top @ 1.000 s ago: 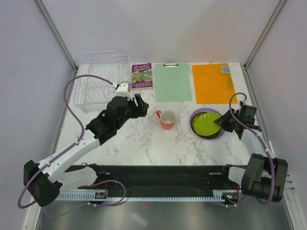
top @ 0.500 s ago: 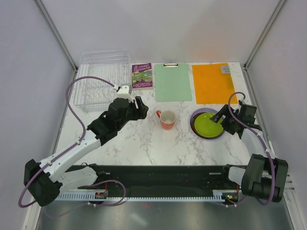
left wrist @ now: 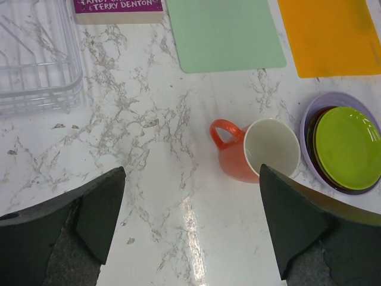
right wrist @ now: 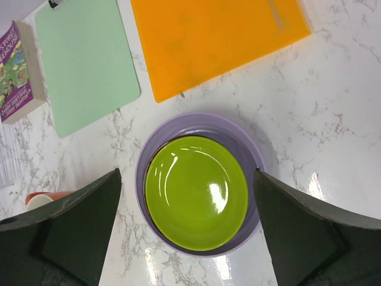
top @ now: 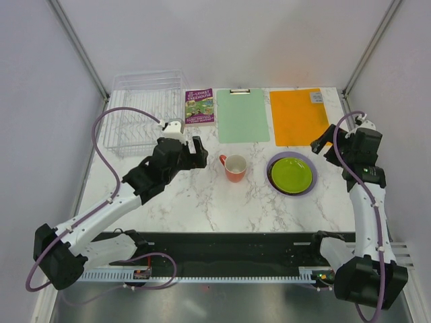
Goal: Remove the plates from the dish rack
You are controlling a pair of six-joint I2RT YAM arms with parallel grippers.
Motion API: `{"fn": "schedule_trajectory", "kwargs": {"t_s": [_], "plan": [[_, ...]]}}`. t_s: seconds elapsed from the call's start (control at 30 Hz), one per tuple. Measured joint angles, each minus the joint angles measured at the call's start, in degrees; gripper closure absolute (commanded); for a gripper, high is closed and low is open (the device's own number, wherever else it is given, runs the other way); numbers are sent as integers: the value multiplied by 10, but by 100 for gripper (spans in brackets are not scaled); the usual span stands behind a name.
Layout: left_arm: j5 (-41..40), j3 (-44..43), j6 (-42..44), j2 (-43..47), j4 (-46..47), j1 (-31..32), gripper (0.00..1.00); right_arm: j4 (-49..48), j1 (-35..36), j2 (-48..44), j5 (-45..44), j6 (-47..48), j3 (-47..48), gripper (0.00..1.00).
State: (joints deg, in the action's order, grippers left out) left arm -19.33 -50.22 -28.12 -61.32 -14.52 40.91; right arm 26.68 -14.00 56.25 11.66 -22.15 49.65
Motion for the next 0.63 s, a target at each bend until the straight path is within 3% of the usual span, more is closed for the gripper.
{"fn": "schedule_trajectory", "kwargs": {"t_s": [0.17,0.37,0.63], "plan": [[-15,-1,19,14,-9,0,0,18,28,-13,-7,21,22,2],[-44,-7,47,44,-23,0,0,26,95,-80,-92,61,30,2],[-75,-50,86,55,-26,0,0,7,109,-141,-118,97,43,2]]}}
